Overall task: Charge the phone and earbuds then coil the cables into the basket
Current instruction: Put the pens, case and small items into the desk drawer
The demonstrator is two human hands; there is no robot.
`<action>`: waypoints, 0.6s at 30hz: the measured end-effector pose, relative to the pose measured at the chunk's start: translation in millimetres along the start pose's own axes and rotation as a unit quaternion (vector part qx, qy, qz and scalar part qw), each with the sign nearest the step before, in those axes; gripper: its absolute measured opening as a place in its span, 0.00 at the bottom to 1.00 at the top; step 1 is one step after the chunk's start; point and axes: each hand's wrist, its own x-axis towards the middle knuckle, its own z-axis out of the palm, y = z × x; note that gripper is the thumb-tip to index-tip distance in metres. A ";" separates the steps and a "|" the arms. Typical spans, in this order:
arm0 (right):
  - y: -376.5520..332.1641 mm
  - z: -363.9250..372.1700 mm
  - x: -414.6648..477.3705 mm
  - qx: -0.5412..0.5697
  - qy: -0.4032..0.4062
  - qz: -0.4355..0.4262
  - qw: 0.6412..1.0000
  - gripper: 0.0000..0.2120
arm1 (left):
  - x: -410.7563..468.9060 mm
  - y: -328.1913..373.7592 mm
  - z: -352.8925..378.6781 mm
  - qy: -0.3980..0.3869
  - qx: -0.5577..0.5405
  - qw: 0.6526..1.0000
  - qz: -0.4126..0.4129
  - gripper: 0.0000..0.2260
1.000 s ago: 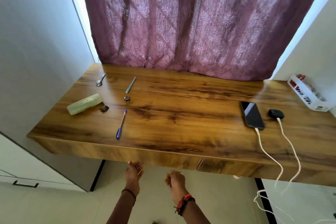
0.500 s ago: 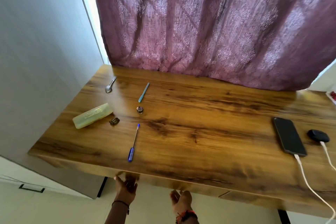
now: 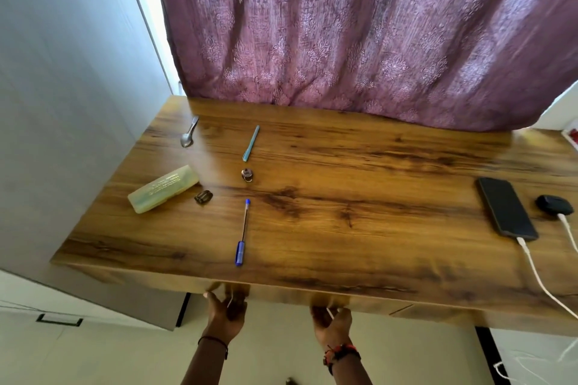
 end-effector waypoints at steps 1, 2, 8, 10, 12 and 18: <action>-0.2 -1.0 -1.1 -0.002 0.002 -0.004 1.000 0.12 | -0.8 0.4 -0.4 -0.002 0.001 1.000 -0.006 0.26; 0.8 -1.3 -2.9 -0.003 0.002 -0.006 1.000 0.12 | -2.6 1.7 -0.4 -0.003 0.007 1.000 -0.010 0.27; 0.4 -6.6 2.1 -0.013 -0.013 -0.021 1.000 0.11 | -9.2 5.4 4.7 0.001 0.060 0.998 -0.035 0.29; 0.6 -7.3 2.5 -0.025 -0.022 -0.029 0.999 0.10 | -10.0 7.6 7.3 0.014 0.061 0.997 -0.043 0.29; -0.2 -7.9 1.0 -0.033 -0.022 -0.026 0.999 0.10 | -13.0 6.8 9.7 0.026 0.044 0.998 -0.046 0.27; 16.0 -30.5 -12.3 -0.046 0.027 -0.016 0.998 0.08 | -29.2 -5.9 -12.3 0.070 0.038 0.996 -0.030 0.21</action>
